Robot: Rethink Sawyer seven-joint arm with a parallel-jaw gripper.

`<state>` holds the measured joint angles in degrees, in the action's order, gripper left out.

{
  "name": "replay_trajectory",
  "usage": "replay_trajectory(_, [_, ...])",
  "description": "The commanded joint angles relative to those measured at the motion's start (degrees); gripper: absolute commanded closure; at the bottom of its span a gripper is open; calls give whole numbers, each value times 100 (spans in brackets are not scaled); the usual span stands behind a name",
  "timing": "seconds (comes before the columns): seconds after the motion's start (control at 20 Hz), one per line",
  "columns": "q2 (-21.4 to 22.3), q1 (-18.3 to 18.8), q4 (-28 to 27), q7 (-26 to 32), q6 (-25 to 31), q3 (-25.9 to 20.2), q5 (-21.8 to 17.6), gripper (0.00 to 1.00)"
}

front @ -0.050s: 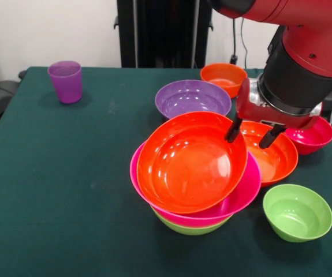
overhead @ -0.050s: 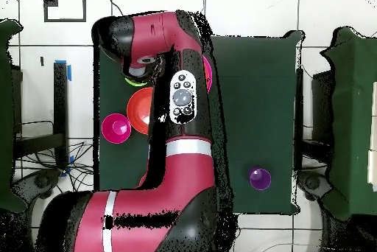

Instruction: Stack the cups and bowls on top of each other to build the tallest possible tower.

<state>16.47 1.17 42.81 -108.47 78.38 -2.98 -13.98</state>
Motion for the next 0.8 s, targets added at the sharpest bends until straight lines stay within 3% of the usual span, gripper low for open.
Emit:
replay_trajectory(0.05, [139, 93, 752, -99, -392, -147, -21, 0])
replay_trajectory(0.8, [301, 109, 1106, -362, -683, -101, 83, 0])
